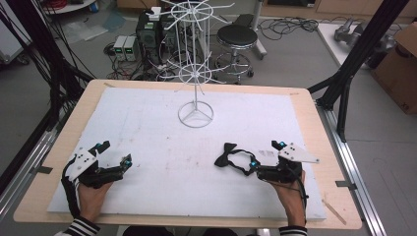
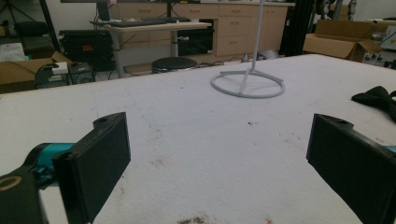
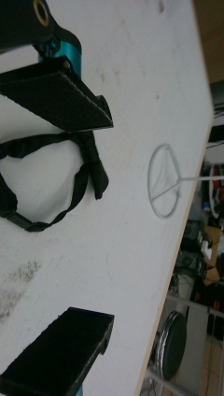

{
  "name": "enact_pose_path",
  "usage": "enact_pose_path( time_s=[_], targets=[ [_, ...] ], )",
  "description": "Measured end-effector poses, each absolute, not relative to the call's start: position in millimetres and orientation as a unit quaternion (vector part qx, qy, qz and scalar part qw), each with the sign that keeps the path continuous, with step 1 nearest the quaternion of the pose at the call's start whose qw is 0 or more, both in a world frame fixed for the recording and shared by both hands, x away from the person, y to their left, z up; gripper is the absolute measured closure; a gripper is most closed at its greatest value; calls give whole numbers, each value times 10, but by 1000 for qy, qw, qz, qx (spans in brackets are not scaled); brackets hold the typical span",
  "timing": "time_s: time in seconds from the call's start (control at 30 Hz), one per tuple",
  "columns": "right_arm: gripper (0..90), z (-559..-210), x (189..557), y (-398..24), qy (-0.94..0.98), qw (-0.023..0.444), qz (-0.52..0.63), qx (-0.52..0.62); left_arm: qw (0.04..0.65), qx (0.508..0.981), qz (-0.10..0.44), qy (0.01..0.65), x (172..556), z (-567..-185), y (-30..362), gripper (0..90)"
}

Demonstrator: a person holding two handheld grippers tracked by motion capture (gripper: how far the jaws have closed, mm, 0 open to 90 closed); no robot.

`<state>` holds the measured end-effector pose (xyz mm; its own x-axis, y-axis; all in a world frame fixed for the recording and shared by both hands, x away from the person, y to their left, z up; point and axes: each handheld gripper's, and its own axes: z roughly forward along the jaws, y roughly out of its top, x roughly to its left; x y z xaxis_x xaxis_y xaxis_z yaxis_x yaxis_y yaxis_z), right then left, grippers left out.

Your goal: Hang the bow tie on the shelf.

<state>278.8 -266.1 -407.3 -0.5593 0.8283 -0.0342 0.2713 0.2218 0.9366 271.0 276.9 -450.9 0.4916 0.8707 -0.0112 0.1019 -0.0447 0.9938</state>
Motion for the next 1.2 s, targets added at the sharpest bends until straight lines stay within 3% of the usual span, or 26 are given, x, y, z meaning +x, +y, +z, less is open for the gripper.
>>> enact_pose_path(
  time_s=[0.1, 0.4, 0.53, 0.83, 0.87, 1.2],
  targets=[
    [55, -4027, 2812, -2609, 746, 274, 481, 370, 578, 641, 332, 379, 2711, -4509, 2771, 66],
    [56, -3990, 2931, -2418, 795, 196, 458, 346, 579, 641, 331, 380, 2712, -4508, 2772, 66],
    [162, -3988, 2964, -2332, 820, 165, 441, 326, 579, 640, 331, 380, 2714, -4509, 2774, 66],
    [235, -4031, 3004, -2229, 844, 141, 412, 312, 579, 640, 330, 382, 2715, -4508, 2777, 66],
    [292, -4055, 3005, -2195, 857, 131, 394, 306, 580, 639, 330, 383, 2716, -4508, 2778, 66],
    [505, -4145, 3098, -2083, 890, 121, 330, 289, 578, 641, 331, 382, 2714, -4508, 2777, 66]
  ],
)
